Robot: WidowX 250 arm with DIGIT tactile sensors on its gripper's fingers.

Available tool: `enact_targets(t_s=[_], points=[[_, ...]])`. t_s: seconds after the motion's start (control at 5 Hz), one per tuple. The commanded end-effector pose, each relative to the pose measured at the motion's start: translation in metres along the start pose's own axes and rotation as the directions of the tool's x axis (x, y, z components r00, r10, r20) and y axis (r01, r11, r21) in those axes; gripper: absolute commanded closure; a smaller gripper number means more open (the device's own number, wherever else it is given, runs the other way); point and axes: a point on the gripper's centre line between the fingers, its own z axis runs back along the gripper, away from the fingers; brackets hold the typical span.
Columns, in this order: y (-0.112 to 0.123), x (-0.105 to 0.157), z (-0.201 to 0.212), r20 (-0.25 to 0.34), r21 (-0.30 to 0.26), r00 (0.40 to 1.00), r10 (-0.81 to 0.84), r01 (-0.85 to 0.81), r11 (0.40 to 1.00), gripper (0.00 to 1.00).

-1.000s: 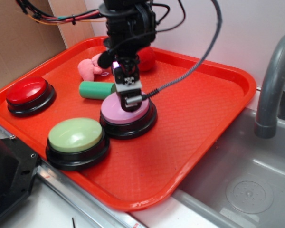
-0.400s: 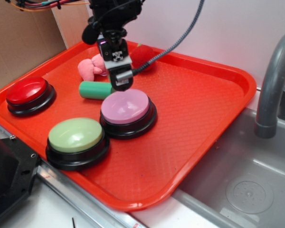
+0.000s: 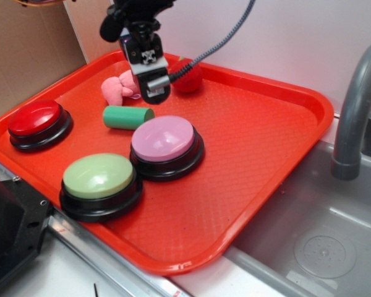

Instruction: Push the pink button.

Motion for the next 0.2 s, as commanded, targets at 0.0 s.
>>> enact_targets(t_s=[0.0], points=[[-0.0065, 0.0044, 0.0264, 0.078, 0.012, 0.997, 0.009, -0.010, 1.000, 0.00]])
